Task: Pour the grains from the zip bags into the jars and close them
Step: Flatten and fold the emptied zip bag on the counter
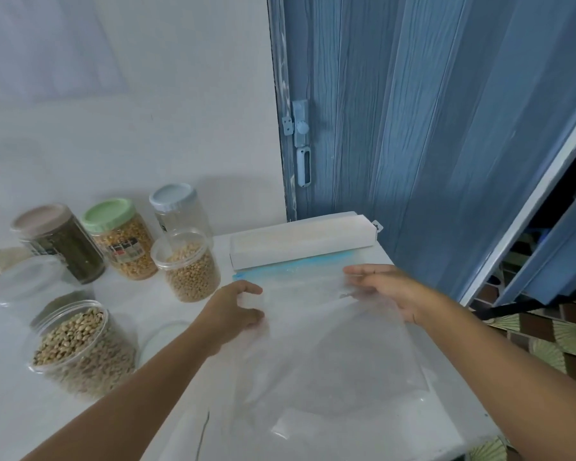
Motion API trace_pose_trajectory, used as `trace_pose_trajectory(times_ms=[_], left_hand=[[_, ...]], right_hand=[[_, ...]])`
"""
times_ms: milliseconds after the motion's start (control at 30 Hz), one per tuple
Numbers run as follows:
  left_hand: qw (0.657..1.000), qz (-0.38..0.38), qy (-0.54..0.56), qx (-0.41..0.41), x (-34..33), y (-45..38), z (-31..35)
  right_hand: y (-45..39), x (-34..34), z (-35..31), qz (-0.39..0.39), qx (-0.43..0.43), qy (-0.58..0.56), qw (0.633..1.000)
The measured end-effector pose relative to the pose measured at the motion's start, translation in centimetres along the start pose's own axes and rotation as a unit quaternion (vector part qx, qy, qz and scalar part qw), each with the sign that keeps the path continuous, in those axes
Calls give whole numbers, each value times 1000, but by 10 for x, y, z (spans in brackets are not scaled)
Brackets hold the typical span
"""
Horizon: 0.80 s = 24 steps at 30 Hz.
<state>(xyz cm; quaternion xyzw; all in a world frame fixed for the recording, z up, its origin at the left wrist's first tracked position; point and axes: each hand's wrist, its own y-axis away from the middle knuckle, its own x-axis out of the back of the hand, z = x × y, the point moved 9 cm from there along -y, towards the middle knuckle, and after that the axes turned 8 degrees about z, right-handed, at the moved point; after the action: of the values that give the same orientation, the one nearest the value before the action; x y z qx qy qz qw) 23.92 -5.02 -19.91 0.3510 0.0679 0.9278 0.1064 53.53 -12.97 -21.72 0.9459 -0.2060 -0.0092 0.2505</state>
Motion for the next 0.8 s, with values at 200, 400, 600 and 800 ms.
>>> trace_pose_trajectory(times_ms=[200,400,600,800], left_hand=[[920,56,-356,-157,7,-22,54],[937,53,-269,-217,-14,-76,81],[957,59,-178,-220,-5,-97,89],[958,63,-141,-240,12,-102,104]], right_hand=[[-9,0,0,8,-18,-33,999],[-15,0,4,6,-30,-47,998],[-18,1,-4,7,-18,-55,998],[-31,-3,-9,1,-8,-75,997]])
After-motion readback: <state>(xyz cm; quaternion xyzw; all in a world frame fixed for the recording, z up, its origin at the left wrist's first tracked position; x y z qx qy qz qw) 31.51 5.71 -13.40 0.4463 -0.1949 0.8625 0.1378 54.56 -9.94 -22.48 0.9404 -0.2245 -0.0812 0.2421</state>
